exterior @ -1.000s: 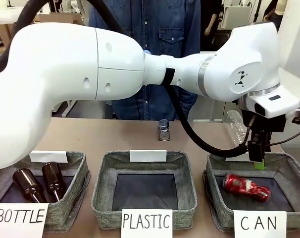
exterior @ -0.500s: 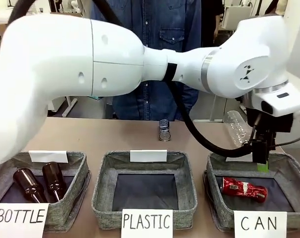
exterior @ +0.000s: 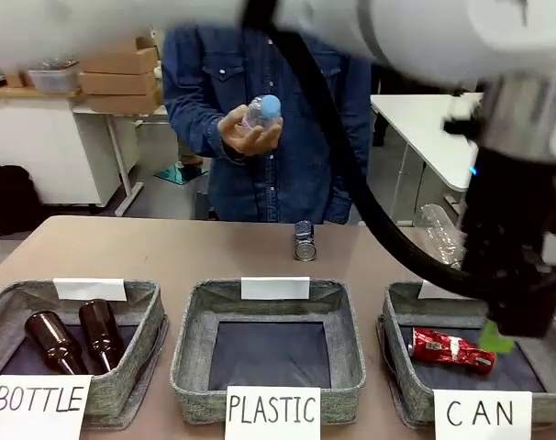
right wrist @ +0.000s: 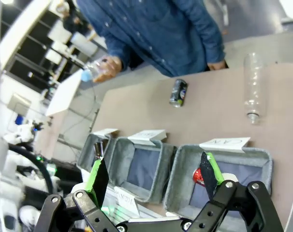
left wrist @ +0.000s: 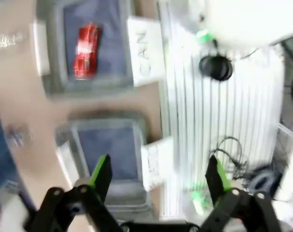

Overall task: Sort the can waste into the basket.
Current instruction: Pick up the can waste from the table and place it in the right Fabric basket.

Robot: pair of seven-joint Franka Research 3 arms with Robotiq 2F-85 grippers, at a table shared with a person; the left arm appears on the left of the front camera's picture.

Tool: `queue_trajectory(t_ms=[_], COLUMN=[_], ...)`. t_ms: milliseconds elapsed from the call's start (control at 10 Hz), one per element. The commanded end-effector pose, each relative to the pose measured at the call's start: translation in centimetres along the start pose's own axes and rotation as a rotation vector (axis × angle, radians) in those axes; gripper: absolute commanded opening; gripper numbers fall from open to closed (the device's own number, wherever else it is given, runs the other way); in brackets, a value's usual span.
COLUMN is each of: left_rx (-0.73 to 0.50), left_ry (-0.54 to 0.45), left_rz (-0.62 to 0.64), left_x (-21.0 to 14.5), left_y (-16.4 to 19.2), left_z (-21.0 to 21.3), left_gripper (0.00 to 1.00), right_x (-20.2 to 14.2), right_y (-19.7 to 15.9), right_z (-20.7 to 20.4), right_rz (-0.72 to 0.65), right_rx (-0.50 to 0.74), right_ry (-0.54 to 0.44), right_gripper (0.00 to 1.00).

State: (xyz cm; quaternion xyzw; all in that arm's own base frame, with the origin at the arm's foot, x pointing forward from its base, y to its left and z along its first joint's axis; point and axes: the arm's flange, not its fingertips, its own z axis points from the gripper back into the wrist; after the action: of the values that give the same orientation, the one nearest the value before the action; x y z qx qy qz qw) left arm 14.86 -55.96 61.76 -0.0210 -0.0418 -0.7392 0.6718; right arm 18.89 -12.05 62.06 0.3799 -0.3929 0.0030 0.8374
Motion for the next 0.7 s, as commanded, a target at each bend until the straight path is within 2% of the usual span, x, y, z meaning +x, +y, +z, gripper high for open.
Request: queue_trajectory(t_ms=[0, 100, 200, 500, 600], left_rx=[0.025, 0.004, -0.006, -0.006, -0.017], left_ry=[-0.114, -0.024, -0.014, -0.014, -0.024], left_rz=[0.441, 0.598, 0.183, 0.183, 0.244], left_x=[-14.6, -19.2, -5.3, -5.3, -8.2], left_y=[-1.1, -1.3, 0.0, 0.0, -0.9], left_z=[0.7, -0.1, 2.0, 2.0, 1.7], left_gripper=[1.00, 1.00, 1.00, 1.00, 1.00], right_x=[-0.6, -1.4, -0.2, -0.2, -0.6], right_y=[0.1, 0.1, -0.2, -0.2, -0.2], right_z=[2.7, 2.9, 1.5, 1.5, 2.1], right_rz=[-0.059, -0.067, -0.012, -0.012, -0.019], right_rx=[0.115, 0.099, 0.035, 0.035, 0.051], right_ry=[-0.066, -0.079, -0.035, -0.035, -0.043], right_gripper=[1.00, 1.00, 1.00, 1.00, 1.00])
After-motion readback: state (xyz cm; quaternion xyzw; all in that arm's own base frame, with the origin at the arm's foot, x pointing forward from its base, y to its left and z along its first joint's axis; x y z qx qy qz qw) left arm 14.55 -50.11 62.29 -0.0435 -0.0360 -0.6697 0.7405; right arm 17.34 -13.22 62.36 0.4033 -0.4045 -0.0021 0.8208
